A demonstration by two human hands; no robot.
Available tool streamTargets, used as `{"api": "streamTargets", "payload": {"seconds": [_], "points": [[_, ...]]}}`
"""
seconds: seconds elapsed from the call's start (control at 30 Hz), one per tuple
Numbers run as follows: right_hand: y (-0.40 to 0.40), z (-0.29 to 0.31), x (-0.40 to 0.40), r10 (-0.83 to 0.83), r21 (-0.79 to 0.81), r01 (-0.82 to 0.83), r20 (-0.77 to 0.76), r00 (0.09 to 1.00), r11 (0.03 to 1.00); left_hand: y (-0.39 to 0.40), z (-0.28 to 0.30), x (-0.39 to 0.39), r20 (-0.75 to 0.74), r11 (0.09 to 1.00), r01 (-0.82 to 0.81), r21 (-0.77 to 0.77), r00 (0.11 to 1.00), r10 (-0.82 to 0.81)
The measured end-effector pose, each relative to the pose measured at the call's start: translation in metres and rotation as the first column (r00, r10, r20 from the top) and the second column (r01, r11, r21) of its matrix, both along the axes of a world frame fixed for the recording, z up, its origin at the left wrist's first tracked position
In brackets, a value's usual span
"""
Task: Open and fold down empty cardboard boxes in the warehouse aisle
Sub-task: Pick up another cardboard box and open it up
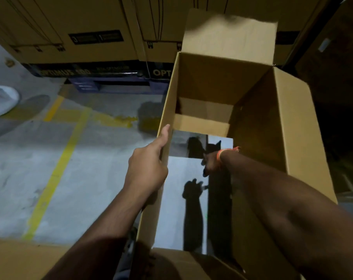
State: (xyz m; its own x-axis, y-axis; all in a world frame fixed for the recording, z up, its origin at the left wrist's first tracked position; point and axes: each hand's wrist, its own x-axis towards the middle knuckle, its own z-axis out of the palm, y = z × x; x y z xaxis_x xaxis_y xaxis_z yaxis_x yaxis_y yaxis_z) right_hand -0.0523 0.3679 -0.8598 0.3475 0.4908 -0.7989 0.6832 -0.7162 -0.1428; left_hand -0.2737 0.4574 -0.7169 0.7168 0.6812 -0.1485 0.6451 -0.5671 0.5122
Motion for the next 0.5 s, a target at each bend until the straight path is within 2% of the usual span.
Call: {"api": "streamTargets", "payload": {"seconds": [0.13, 0.33, 0.5], "points": [[-0.019, 0.003, -0.009, -0.028, 0.226, -0.012, 0.172, 0.985, 0.974, 0.007, -0.005, 0.014, 0.033, 0.995, -0.049, -0.085, 0.998, 0.052], [-0.065, 0.027, -0.041, 0.031, 0.391, -0.094, 0.164, 0.986, 0.916, 0.013, -0.031, 0.043, 0.047, 0.989, -0.126, -0.074, 0.99, 0.129], [-0.112, 0.066, -0.059, 0.032, 0.447, -0.099, 0.156, 0.987, 0.889, 0.013, -0.066, 0.052, 0.056, 0.969, -0.169, -0.178, 0.982, 0.181]]}}
